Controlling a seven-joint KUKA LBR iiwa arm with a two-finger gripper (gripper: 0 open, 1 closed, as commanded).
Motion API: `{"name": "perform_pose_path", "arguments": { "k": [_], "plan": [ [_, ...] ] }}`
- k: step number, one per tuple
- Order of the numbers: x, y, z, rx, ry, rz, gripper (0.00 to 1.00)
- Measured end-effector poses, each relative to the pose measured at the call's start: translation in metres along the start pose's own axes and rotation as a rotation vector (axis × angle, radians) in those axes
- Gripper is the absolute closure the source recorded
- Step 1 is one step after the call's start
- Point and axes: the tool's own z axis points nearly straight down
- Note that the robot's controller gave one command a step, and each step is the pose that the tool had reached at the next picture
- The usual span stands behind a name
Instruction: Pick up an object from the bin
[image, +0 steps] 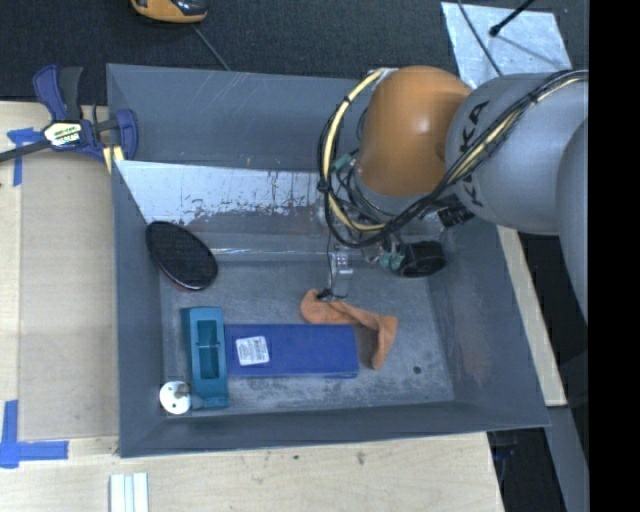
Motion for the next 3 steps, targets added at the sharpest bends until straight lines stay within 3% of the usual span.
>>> {"name": "perform_pose_path", "arguments": {
  "k": [1, 2, 3],
  "plan": [
    [0.019, -0.018, 0.037, 0.000, -0.006, -0.071, 0.00],
    [0.014, -0.031, 0.079, 0.000, -0.003, 0.025, 1.00],
    [0.014, -0.031, 0.079, 0.000, -0.003, 0.026, 1.00]
  ]
}}
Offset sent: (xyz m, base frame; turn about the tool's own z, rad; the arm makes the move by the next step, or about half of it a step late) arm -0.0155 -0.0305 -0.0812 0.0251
